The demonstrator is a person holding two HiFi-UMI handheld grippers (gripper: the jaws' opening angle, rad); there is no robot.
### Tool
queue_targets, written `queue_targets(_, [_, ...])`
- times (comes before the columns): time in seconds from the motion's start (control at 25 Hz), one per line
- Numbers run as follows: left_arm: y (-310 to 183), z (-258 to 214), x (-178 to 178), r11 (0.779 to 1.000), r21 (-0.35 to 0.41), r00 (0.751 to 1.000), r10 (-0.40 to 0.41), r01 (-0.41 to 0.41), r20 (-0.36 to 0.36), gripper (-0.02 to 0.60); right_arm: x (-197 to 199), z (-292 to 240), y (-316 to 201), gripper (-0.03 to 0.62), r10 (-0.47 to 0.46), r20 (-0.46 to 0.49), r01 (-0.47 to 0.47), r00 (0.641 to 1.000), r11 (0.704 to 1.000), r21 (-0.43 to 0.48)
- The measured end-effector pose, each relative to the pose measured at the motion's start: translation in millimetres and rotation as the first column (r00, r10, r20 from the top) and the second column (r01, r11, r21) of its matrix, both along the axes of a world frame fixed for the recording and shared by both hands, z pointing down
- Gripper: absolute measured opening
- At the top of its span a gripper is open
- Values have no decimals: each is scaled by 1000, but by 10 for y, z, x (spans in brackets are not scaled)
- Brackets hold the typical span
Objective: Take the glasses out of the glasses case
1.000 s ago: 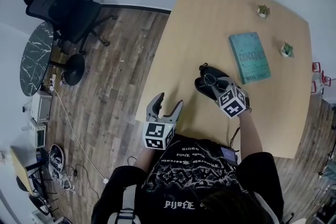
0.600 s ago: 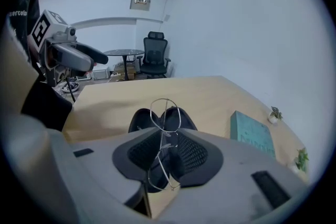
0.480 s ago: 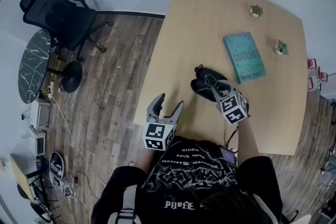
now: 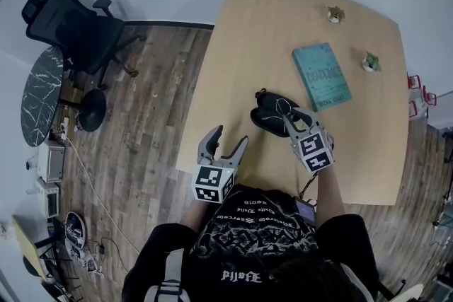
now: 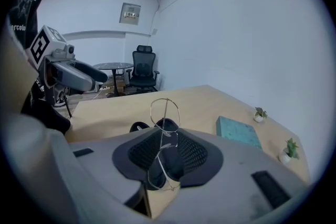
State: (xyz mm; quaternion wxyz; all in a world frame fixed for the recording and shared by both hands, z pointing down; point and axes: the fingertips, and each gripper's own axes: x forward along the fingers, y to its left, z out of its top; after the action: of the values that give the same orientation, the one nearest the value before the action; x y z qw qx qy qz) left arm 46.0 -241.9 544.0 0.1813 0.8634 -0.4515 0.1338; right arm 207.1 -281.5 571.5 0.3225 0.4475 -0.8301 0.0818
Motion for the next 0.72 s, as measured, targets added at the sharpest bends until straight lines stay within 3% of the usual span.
queue_targets(0.4, [10,-143,80,999,32,999,18,-17,-35,310,156,-532,149,107,130,140,-150,982,979,141])
queue_targets(0.72, [35,-305,165,997,70,998,40,-37,-50,310,350,-938,349,107,197,255,-259,947,936,240])
